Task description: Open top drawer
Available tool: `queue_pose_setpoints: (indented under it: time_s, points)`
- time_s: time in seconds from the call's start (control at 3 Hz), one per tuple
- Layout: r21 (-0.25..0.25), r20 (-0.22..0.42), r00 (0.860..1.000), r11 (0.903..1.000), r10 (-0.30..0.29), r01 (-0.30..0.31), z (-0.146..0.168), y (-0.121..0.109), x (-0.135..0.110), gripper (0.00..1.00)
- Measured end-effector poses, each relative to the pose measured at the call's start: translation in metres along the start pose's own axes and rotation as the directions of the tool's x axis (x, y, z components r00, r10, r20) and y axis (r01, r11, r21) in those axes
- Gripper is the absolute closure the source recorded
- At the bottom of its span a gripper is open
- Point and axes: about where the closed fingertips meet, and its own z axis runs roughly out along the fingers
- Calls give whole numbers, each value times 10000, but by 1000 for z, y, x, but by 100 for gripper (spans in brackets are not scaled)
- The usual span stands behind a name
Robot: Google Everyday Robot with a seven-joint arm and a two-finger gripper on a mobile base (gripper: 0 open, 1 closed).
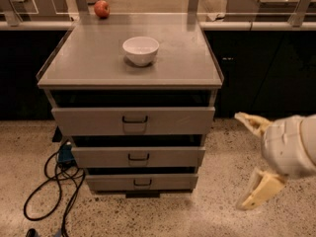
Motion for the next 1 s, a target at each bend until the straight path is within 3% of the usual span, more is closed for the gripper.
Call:
queue_pose_setpoints:
  time_s: [0.33, 0.67, 1.0]
  points:
    - [-746, 571, 9980, 9967, -281, 323, 93, 44, 11, 0]
    - [-1809, 202, 9969, 9804, -754, 779, 231, 77, 19, 0]
    - [-1799, 201, 9969, 9806, -760, 784, 230, 77, 19, 0]
